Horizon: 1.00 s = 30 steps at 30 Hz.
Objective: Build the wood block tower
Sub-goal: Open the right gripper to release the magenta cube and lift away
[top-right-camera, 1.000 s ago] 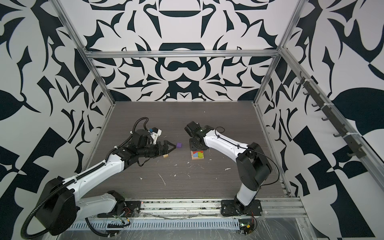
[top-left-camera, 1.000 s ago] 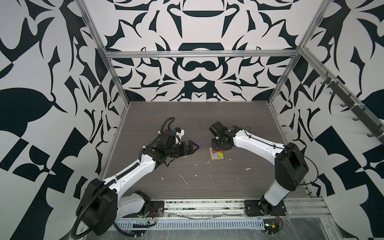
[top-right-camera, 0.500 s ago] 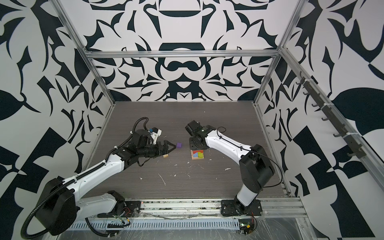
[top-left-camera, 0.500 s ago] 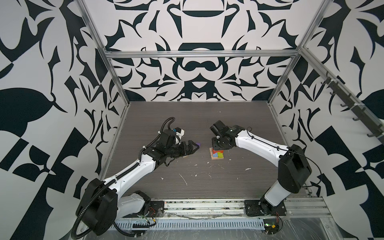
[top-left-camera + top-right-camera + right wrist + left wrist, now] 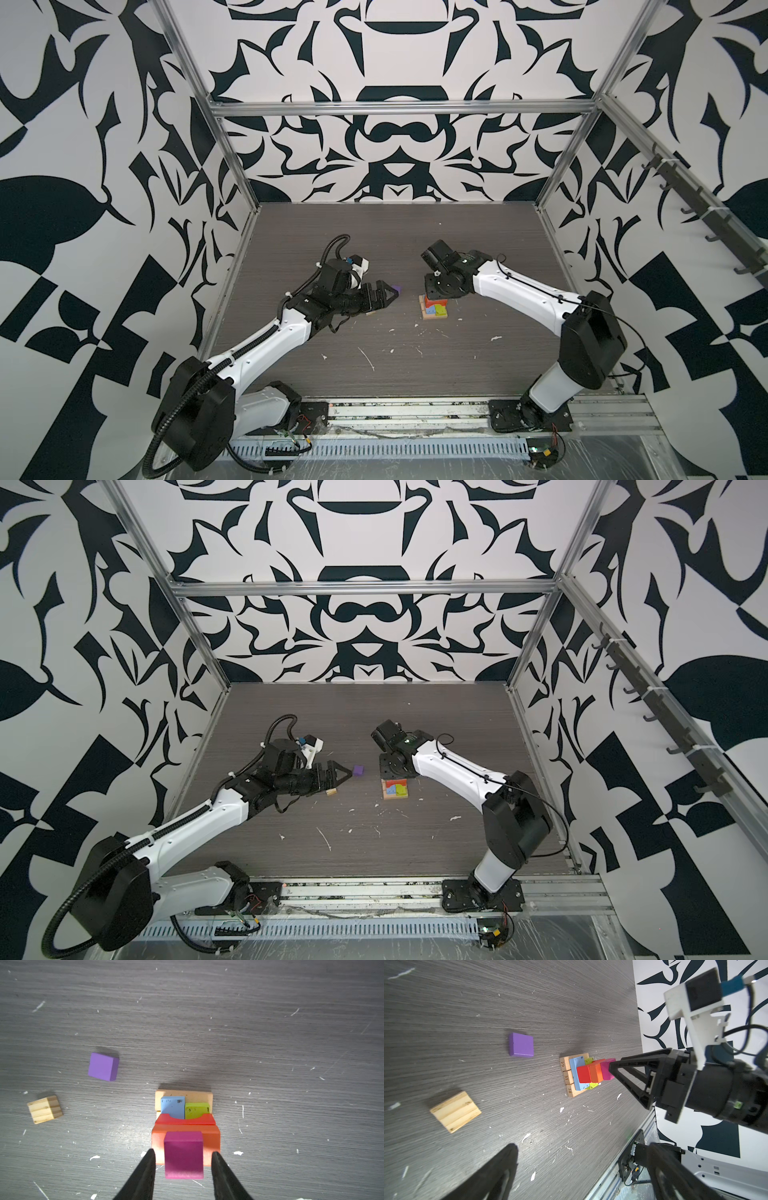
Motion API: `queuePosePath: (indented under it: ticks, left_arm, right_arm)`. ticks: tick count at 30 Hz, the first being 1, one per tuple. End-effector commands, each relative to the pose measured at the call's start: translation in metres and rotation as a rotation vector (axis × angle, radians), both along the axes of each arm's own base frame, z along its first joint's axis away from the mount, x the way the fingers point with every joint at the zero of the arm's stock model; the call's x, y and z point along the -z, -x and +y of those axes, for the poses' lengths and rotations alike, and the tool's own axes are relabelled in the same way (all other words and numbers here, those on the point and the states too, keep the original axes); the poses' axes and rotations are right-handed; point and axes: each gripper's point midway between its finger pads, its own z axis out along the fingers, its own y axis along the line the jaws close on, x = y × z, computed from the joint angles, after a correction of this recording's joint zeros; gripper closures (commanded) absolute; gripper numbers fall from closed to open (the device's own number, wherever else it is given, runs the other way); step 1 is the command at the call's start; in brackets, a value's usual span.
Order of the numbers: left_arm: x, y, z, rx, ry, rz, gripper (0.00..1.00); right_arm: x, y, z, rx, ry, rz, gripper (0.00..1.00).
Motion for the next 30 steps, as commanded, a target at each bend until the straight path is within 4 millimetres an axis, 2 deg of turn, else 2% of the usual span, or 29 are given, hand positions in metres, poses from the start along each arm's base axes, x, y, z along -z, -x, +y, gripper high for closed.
queuePosePath:
  ticks: [1,8,15,21,30]
  left_arm:
    - [0.009,0.002,0.003,-0.013,-0.02,0.017,0.0]
    - [0.018,0.001,0.007,-0.037,-0.051,0.046,0.0]
    - [0.022,0.001,0.015,-0.072,-0.091,0.057,0.0]
    - [0.024,0.002,0.025,-0.109,-0.122,0.059,0.0]
    - [0.018,0.008,0.033,-0.12,-0.137,0.037,0.0]
  right_arm:
    - [-0.023,-0.004,-0.009,0.011,0.016,-0.082,0.49]
    - [-0.037,-0.008,-0.002,-0.025,0.005,-0.117,0.46]
    - [-0.049,-0.017,0.019,-0.064,-0.033,-0.144,0.44]
    - [-0.051,-0.022,0.053,-0.106,-0.096,-0.117,0.4]
    - [-0.035,-0.032,0.096,-0.146,-0.104,-0.081,0.35]
